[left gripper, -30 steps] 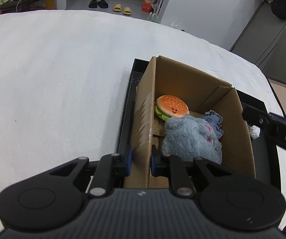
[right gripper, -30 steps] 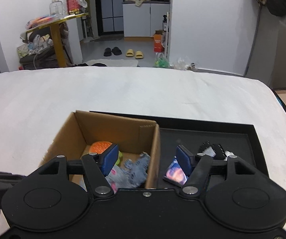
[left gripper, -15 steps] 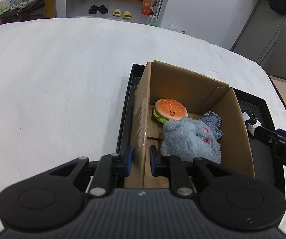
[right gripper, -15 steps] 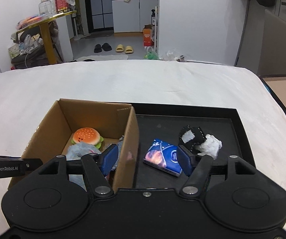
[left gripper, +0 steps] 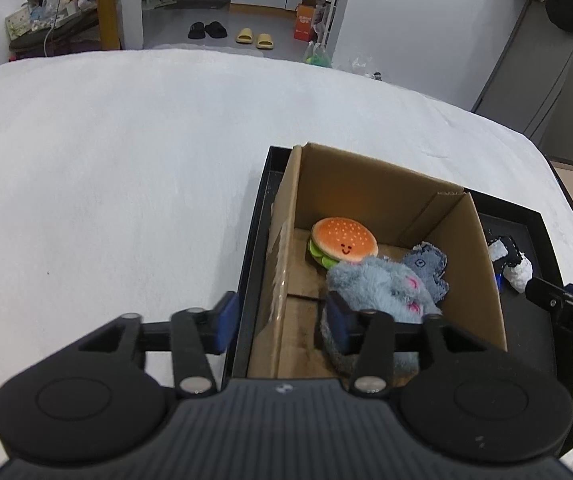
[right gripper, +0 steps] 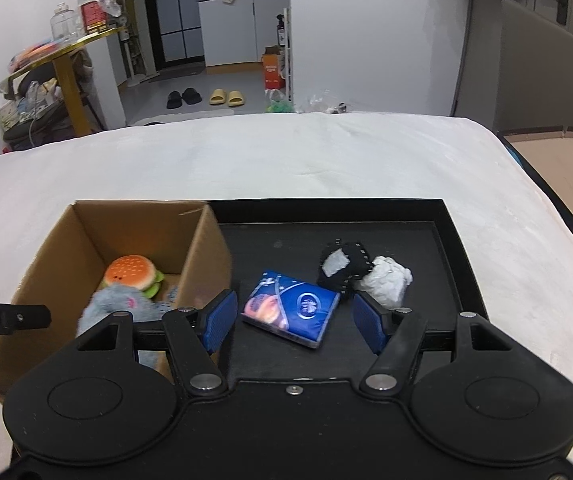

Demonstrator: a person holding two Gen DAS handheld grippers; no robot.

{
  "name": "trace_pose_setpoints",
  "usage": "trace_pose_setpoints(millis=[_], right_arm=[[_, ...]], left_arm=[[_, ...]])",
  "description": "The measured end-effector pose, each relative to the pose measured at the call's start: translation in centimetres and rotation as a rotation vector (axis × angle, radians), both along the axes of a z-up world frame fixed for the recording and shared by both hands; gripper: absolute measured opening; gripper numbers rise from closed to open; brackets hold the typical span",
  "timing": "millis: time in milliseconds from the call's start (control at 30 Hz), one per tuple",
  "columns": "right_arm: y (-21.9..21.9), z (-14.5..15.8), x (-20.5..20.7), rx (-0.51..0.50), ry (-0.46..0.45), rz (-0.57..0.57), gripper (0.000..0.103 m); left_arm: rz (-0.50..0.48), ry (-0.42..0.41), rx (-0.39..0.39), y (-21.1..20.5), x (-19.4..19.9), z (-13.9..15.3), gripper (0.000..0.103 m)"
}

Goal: Organize soft objects
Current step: 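Move the right gripper to the white paper bundle and grasp it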

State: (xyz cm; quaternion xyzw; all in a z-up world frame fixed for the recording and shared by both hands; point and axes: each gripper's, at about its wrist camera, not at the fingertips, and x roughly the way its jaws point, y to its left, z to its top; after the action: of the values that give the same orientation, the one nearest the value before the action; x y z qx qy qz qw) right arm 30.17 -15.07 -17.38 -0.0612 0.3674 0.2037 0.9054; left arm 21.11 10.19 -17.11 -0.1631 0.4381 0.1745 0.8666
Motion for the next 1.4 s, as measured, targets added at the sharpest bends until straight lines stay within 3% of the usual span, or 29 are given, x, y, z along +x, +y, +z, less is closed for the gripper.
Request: trace_pose_setpoints(millis=[300,800,1267,1333,1400], right_arm=[[-2.0,-1.2,1.8,-0.008,0.003,-0.044,0.064],[-4.6,-4.5,5.9,-0.014,0.054,-0.091,0.061],[-4.6,-6.9,8.6,-0.007,0.088,-0.090,0.059],[-4.5,-7.1,8.8,-0.006,0.090,-0.090,0.056],[-4.4,-7.3,8.9,-0.011,0.095,-0.086,0.045]], left_arm=[[0.000,0.020,0.028,-1.2,1.6,-0.2,0.058],[0.036,0.022,0.086,-2.3,4.0,-0.6,0.061],[0.063,0.040,0.110,-2.2,5.3,-1.4,0.061],[0.066,0.041,0.107,-2.0,5.3,-1.4,0.061],[0.068,0.040,0.106,-1.9,5.4,-1.4,0.061]])
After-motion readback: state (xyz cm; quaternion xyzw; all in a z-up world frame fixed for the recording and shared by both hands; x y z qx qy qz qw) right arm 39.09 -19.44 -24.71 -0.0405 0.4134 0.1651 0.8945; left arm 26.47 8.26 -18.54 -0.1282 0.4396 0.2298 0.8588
